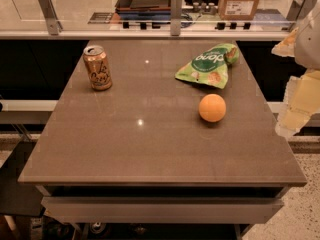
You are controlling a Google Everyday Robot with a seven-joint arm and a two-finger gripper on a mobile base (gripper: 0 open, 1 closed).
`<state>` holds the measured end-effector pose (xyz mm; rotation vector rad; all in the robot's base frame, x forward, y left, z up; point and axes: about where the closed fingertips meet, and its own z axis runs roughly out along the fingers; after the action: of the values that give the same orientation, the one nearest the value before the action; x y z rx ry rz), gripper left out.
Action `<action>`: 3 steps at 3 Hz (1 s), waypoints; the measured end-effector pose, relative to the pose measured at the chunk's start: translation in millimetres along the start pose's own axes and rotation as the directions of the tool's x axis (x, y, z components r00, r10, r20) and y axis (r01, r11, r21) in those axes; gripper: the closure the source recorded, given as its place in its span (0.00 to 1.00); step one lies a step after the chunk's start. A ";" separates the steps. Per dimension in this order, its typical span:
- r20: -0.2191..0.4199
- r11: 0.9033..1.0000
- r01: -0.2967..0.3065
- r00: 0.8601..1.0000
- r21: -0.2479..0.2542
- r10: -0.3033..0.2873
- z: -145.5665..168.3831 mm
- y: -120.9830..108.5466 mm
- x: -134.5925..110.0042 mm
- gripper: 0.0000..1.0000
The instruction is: Move orange near orange can
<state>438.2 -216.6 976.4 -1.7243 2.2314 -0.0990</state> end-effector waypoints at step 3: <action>0.060 0.987 -0.162 0.985 0.020 0.161 4.4 -13.5 24.8 0.00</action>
Offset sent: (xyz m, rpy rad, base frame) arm 0.0036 -0.0086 -0.0037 0.0021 0.0055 -0.0700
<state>446.6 -243.3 970.4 -1.5077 2.3073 -0.0383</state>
